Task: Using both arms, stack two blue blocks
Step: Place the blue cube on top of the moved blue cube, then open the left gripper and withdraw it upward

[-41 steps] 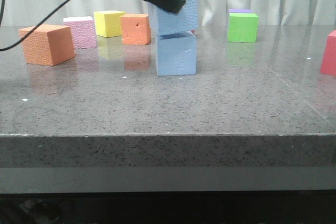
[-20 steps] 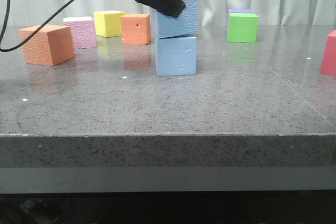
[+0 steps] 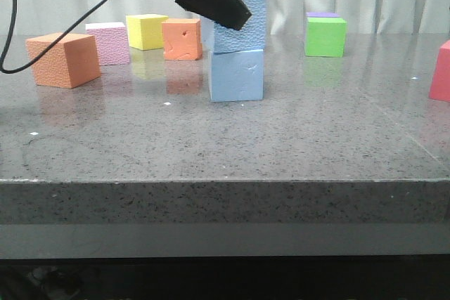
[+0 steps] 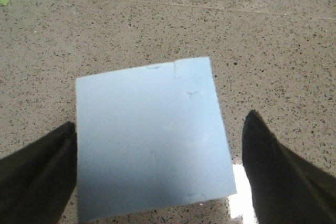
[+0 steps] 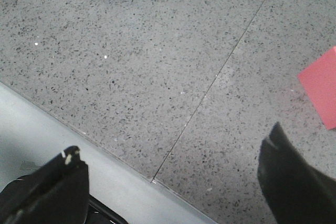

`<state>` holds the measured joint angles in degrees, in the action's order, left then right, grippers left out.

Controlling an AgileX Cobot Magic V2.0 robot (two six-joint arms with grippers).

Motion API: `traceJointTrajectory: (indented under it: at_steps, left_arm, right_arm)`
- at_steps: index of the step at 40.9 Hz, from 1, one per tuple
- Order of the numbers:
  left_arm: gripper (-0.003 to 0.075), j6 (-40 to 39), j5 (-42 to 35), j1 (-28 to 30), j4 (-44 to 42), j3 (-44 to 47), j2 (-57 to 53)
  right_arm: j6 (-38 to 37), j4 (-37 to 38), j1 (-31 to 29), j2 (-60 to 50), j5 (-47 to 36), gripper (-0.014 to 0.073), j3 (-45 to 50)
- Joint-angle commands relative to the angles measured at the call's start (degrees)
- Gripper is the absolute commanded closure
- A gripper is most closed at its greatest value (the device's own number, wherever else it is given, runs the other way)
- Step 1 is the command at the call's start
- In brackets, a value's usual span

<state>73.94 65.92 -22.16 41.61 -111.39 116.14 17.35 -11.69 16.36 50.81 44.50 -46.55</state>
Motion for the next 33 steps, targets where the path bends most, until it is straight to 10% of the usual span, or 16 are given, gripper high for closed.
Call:
traceJointTrajectory:
  at_steps: [1,14,33]
  left_arm:
    - [0.0113,-1.20,-1.44,-0.39,3.42,-2.24,-3.46]
    - [0.0113,-13.08,3.86,-0.28,3.29,-11.89,-3.77]
    - [0.0113,-57.57,7.74,-0.28,-18.97,-22.41,-9.52]
  right_arm:
    - [0.62,-0.74,-0.30,-0.71,-2.78,-0.0059,-1.55]
    - [0.62,-0.74,-0.30,-0.71,-2.78,-0.0059,-1.55]
    - [0.62,-0.74,-0.30,-0.71,-2.78,-0.0059,-1.55]
